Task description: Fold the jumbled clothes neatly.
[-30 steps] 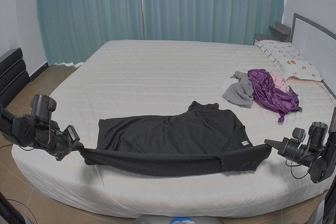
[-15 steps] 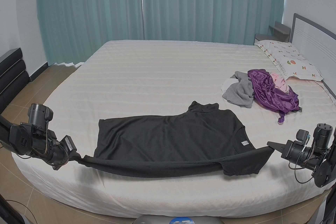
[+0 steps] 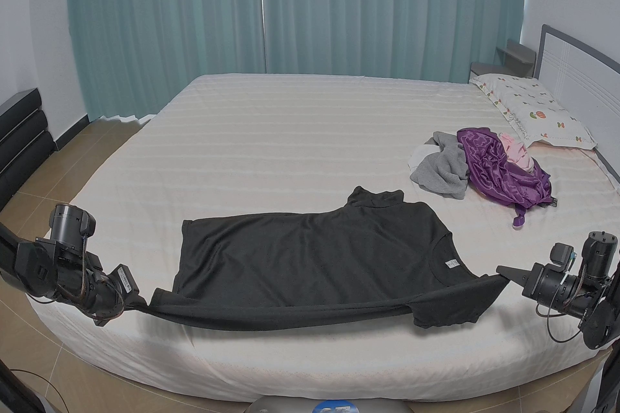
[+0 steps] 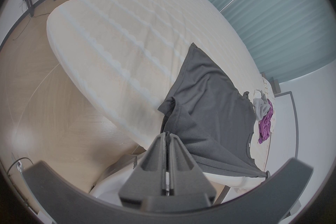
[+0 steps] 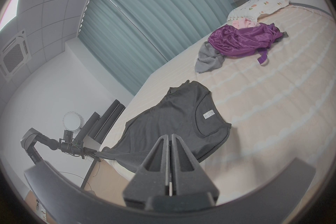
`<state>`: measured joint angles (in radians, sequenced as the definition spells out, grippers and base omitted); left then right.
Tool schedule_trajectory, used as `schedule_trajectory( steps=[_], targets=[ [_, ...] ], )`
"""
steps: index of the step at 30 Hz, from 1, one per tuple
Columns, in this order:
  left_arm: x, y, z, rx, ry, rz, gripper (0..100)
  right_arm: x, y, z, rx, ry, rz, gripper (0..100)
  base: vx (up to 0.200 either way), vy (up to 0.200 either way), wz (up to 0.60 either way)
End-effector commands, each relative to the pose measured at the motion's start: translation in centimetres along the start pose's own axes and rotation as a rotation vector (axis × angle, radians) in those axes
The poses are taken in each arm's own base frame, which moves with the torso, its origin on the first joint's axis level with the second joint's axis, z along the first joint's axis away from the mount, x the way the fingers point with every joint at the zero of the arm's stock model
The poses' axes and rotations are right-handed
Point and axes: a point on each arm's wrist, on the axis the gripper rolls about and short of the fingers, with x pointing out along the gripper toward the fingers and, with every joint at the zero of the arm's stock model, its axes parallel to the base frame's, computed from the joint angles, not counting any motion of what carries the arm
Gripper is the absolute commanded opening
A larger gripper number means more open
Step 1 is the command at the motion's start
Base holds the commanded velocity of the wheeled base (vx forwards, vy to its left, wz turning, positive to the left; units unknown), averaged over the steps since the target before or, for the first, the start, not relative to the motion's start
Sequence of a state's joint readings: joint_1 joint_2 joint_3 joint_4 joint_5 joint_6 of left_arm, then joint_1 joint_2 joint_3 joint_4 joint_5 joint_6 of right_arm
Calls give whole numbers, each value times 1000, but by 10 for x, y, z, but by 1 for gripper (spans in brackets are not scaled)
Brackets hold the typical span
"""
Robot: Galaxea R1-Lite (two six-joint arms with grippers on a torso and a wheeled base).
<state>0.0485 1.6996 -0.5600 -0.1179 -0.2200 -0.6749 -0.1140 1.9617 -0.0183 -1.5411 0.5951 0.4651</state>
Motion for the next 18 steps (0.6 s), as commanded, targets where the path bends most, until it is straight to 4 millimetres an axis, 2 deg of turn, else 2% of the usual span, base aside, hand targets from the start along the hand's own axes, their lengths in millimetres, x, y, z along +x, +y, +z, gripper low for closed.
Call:
schedule_trajectory(
  steps=[1,18],
  targets=[
    [1,4,-4,-5,13,12,0,-4,-1,-3,16,13,-15,0,0,0,0],
    [0,18,-21,68,58,57,0,-21,0,-21,18,184,-98,0,0,0,0]
  ],
)
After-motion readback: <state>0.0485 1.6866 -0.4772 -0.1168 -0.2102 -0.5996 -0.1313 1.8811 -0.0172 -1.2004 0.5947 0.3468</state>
